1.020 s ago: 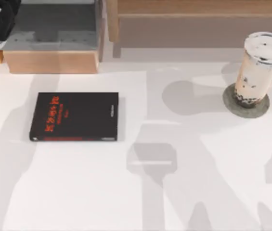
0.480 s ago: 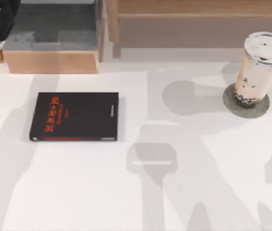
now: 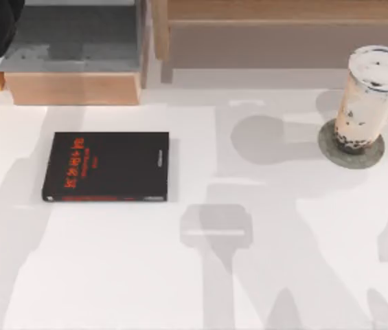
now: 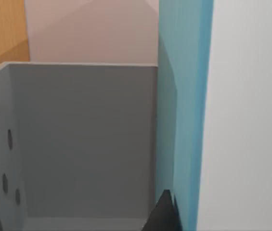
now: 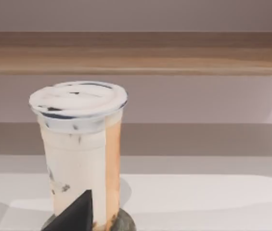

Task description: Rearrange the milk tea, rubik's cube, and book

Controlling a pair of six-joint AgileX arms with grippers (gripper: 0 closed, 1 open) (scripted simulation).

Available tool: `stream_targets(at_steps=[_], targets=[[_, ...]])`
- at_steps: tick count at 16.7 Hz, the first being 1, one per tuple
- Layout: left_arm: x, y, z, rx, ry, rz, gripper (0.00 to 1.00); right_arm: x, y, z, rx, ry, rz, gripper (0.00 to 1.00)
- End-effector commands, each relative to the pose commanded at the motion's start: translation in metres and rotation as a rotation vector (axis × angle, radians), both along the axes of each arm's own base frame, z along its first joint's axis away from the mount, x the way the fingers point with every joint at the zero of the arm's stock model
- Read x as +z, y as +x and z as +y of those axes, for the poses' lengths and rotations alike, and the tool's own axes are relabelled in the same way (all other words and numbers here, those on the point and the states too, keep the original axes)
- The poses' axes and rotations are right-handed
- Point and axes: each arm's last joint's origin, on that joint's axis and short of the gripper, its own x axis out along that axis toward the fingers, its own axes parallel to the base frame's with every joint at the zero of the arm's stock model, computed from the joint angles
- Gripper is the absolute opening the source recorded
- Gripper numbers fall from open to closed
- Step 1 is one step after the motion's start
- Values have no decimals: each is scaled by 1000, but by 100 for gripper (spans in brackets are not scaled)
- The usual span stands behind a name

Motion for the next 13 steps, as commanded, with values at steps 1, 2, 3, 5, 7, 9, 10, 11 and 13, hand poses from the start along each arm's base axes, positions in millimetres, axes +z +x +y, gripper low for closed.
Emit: stream_targets(at_steps=[1,2,3,5,7,9,10,11,13], targets=[[-1,1,1,3,2,0,0,0,0,0,0,0,0,100],[-1,1,1,3,2,0,0,0,0,0,0,0,0,100],[2,-1,-1,7,8,-8,0,0,0,0,0,0,0,100],[13,-10,-8,20,40,-35,0,0,0,0,0,0,0,100],[24,-26,-21,37,99,-61,0,0,0,0,0,0,0,100],[32,-46,-37,55,182,-77,0,0,0,0,0,0,0,100],[35,-57,-44,65,233,-82,0,0,0,0,0,0,0,100],[36,-69,-51,76,289,-83,0,0,0,0,0,0,0,100],[34,-93,-63,93,417,-78,0,0,0,0,0,0,0,100]])
